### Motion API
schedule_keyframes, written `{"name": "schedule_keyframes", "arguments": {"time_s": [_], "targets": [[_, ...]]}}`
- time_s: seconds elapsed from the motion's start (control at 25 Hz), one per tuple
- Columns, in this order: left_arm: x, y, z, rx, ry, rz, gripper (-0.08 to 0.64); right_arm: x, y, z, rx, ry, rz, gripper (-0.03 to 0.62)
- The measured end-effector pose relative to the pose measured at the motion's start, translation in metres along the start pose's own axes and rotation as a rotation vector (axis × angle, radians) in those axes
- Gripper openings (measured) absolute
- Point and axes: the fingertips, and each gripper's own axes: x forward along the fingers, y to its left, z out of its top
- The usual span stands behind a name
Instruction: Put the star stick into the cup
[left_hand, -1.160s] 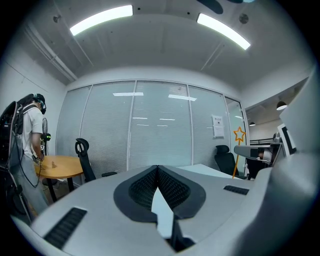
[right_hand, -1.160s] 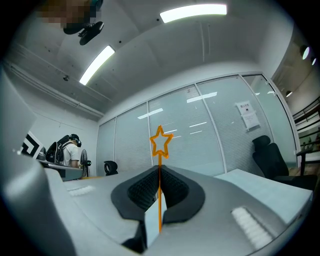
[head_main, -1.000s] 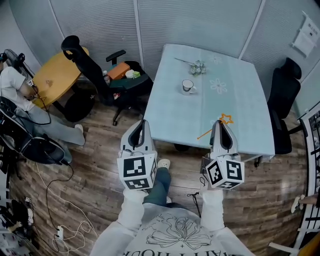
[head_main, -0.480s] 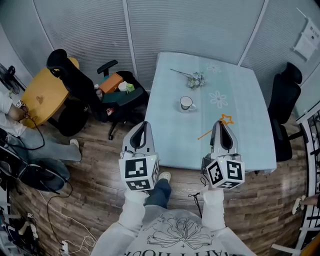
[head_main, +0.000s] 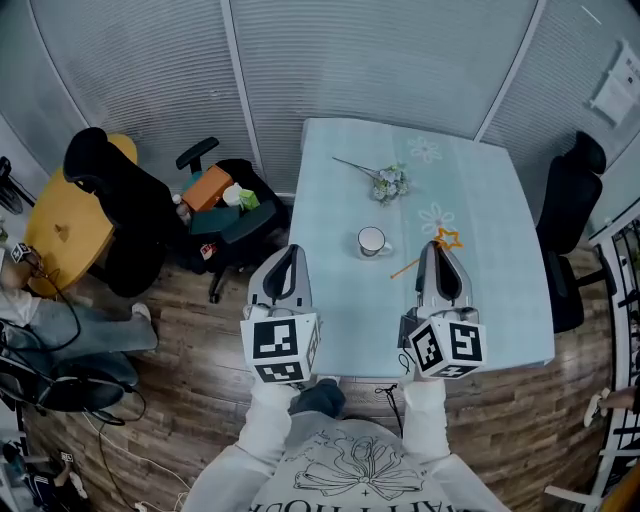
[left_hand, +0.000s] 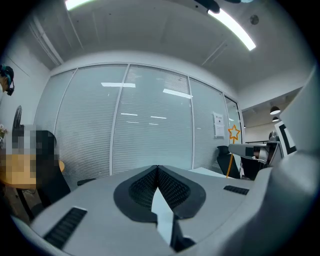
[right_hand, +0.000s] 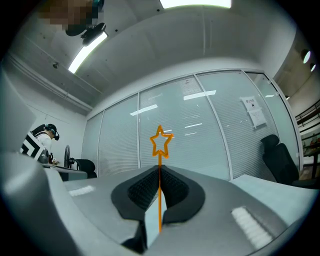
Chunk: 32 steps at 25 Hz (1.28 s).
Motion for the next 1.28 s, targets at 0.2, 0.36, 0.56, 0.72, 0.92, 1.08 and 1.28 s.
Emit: {"name": "schedule_keyframes", "arguments": {"time_s": [0.2, 0.36, 0.56, 0.72, 0.92, 1.08, 1.28], "targets": [[0.041, 0.011, -0.007, -0.004, 0.026, -0.024, 0.006, 0.037, -0.003, -0.012, 0.002, 0.012, -0.004, 0.015], [0.067, 0.013, -0.015, -0.007, 0.050, -0.043, 0.006, 0.059, -0.010, -0.021, 0.007, 0.022, -0.009, 0.015], [0.095, 0.006, -0.027, 0.000, 0.081, -0.076, 0.006, 0.083, -0.021, -0.038, 0.018, 0.049, -0.014, 0.015], [0.111, 0.002, -0.039, 0.002, 0.109, -0.077, 0.006, 0.099, -0.026, -0.050, 0.021, 0.067, 0.009, 0.014], [0.135, -0.008, -0.051, 0.002, 0.128, -0.072, 0.006, 0.122, -0.037, -0.067, 0.030, 0.098, 0.049, 0.015], [0.150, -0.012, -0.067, -0.001, 0.160, -0.054, 0.006, 0.137, -0.045, -0.086, 0.053, 0.136, 0.074, 0.015], [0.169, -0.012, -0.090, -0.010, 0.203, -0.039, 0.006, 0.157, -0.050, -0.113, 0.060, 0.174, 0.098, 0.015]]}}
